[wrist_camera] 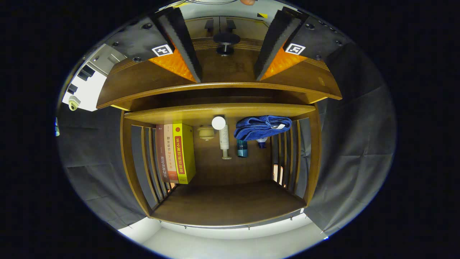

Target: Pull open the drawer, take out the items inside it, and place them on the countertop above the cabinet.

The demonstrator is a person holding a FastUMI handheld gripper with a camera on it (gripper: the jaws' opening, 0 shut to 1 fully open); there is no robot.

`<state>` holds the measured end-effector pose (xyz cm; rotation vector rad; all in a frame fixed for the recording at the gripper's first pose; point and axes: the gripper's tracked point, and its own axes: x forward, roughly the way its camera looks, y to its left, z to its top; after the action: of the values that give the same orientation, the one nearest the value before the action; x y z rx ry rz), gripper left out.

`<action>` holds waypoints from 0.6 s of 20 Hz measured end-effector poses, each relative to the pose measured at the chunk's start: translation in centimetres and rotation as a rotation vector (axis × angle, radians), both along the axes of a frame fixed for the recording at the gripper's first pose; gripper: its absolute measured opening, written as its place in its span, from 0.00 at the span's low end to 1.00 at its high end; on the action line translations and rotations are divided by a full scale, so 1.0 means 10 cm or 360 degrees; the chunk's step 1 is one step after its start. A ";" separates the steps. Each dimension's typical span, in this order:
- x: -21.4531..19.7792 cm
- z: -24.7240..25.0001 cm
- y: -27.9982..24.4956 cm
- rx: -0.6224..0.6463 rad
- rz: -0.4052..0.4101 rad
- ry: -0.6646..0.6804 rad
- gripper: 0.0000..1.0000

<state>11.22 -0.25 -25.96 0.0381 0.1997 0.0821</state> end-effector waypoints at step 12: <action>0.52 -0.07 -0.02 0.0068 0.0031 0.0015 0.97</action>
<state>16.39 -0.48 -26.61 0.0791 0.2077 0.1059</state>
